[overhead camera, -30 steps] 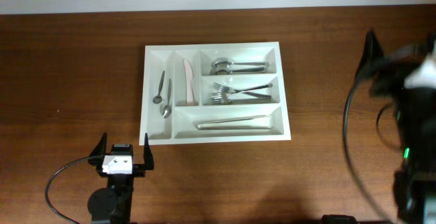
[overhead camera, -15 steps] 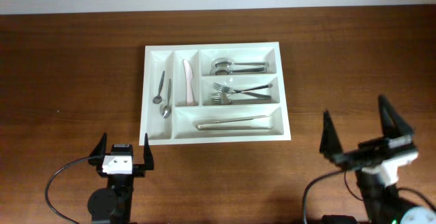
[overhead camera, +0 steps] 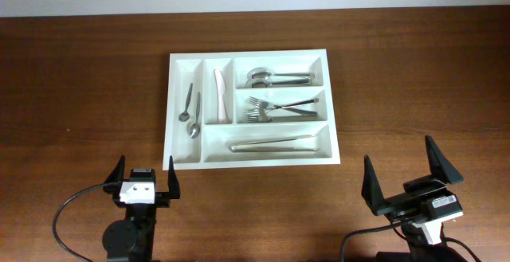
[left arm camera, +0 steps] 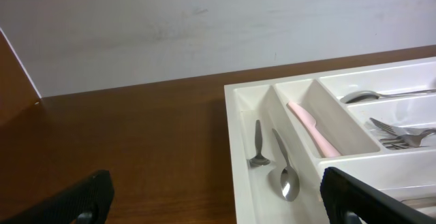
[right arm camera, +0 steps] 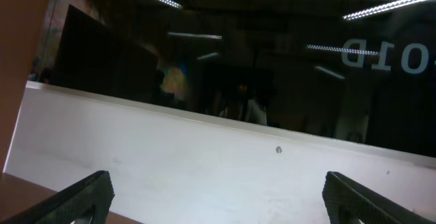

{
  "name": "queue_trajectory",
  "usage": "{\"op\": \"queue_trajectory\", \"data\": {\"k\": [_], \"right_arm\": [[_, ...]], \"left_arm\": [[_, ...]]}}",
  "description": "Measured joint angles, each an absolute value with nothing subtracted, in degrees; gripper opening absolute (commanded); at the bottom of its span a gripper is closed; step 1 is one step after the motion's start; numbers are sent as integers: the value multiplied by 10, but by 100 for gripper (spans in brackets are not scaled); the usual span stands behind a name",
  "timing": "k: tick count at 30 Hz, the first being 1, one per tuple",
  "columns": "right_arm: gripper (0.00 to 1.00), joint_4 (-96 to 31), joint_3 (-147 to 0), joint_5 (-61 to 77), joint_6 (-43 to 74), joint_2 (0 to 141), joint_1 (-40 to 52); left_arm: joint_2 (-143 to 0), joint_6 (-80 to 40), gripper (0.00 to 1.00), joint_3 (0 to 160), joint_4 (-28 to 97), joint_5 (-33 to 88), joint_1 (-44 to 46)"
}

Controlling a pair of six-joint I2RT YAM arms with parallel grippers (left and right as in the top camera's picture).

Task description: Pack container

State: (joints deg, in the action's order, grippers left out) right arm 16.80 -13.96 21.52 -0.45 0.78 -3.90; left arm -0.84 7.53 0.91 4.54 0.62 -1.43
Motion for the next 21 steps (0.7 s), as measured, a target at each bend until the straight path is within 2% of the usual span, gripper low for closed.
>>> {"op": "queue_trajectory", "data": {"k": [21], "right_arm": [[99, 167, -62, 156, -4, 8, -27]], "left_arm": [[-8, 75, 99, 9, 45, 6, -14]]}}
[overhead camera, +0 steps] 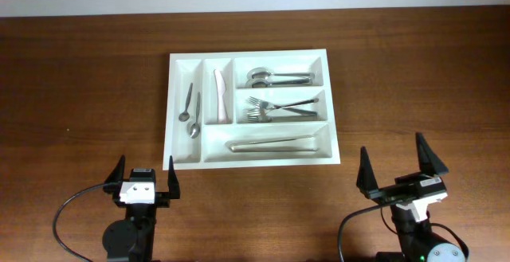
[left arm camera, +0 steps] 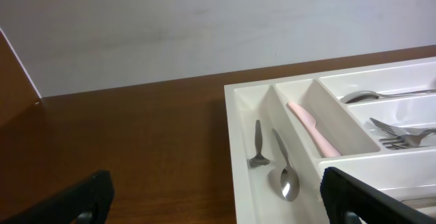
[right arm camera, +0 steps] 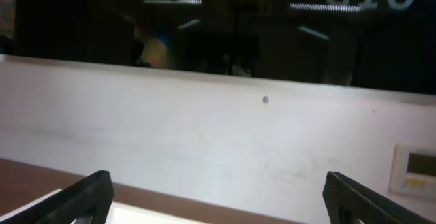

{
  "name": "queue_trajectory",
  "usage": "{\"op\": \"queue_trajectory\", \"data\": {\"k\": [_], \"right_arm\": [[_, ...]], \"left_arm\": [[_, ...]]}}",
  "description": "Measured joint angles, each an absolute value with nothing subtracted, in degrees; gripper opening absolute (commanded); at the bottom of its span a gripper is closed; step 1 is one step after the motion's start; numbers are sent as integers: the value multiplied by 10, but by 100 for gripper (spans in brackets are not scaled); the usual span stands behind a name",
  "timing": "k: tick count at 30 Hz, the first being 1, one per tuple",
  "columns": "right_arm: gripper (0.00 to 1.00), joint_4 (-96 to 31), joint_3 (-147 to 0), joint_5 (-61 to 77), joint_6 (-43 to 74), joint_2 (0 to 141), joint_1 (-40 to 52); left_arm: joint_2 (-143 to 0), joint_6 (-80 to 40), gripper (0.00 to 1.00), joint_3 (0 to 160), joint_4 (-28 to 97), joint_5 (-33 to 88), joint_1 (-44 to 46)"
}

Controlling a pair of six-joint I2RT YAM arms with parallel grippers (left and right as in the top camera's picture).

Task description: Pack container

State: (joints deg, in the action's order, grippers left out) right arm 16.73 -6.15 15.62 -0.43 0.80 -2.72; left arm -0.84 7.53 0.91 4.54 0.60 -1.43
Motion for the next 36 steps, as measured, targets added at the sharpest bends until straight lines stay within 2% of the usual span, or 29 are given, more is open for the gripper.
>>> {"op": "queue_trajectory", "data": {"k": [24, 36], "right_arm": [[99, 184, -6, 58, 0, 8, -3], [98, 18, -6, 51, 0, 6, -2]], "left_arm": [[-8, 76, 99, 9, 45, 6, -14], [-8, 75, 99, 9, 45, 6, -14]]}}
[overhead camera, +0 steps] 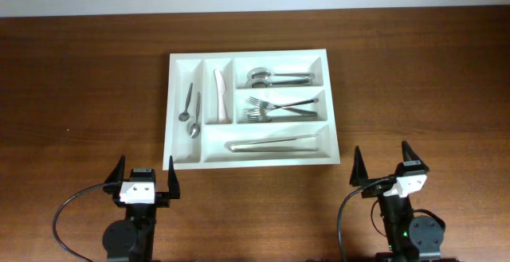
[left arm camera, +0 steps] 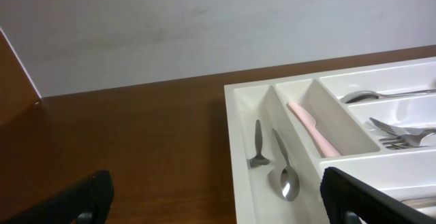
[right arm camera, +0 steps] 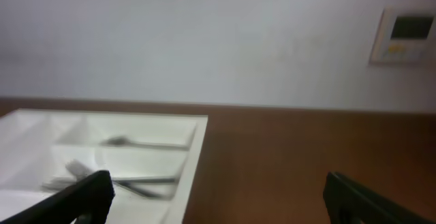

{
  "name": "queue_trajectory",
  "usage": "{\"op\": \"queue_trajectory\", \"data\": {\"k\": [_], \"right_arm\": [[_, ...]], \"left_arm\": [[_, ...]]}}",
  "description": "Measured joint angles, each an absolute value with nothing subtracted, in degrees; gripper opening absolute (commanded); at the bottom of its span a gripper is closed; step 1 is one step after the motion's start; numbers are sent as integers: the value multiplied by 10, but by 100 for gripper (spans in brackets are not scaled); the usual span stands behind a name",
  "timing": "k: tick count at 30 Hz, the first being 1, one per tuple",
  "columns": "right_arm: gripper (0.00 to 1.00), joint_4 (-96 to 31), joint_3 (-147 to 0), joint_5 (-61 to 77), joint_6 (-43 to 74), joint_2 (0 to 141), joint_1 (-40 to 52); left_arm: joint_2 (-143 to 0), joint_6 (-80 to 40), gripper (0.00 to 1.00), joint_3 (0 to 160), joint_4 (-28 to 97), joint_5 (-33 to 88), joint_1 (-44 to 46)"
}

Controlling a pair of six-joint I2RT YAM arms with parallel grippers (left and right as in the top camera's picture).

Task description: Pack container

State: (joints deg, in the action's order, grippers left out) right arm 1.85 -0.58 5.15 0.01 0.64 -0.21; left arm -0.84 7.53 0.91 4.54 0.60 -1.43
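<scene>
A white cutlery tray [overhead camera: 239, 56] lies at the table's middle. It holds two small spoons [overhead camera: 190, 111], a pale pink knife [overhead camera: 218, 95], larger spoons [overhead camera: 275, 76], forks [overhead camera: 275, 107] and long tongs [overhead camera: 275, 143]. My left gripper [overhead camera: 145, 170] stands open near the front edge, just short of the tray's near left corner, holding nothing. My right gripper [overhead camera: 382, 162] stands open by the near right corner, also with nothing in it. The left wrist view shows the small spoons [left arm camera: 283, 173] and the knife [left arm camera: 313, 129] ahead of the left gripper [left arm camera: 218, 200]. The right gripper [right arm camera: 219, 200] faces the tray's right rim [right arm camera: 194, 163], blurred.
Brown wooden table [overhead camera: 414, 79] all round the tray, with a white wall behind it. A small wall panel [right arm camera: 405, 33] shows at the upper right of the right wrist view. Black cables loop beside both arm bases at the front edge.
My right gripper has shifted left and closer to the front edge. Its camera now looks down on the tray and table instead of the wall. The left arm and the cutlery have not moved.
At first my right gripper stood farther right, tilted up at a dark window above the wall. Then it was lower, facing the white wall. Now it is level by the tray's near right corner. The left gripper stayed open in place, and the tray's contents are unchanged.
</scene>
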Motion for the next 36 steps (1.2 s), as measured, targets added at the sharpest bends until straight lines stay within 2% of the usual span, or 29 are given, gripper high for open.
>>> {"op": "queue_trajectory", "data": {"k": [5, 36], "right_arm": [[99, -36, -6, 51, 1, 6, -2], [99, -38, -6, 43, 0, 6, -2]], "left_arm": [[-8, 75, 99, 9, 45, 6, -14], [-8, 75, 99, 9, 45, 6, -14]]}}
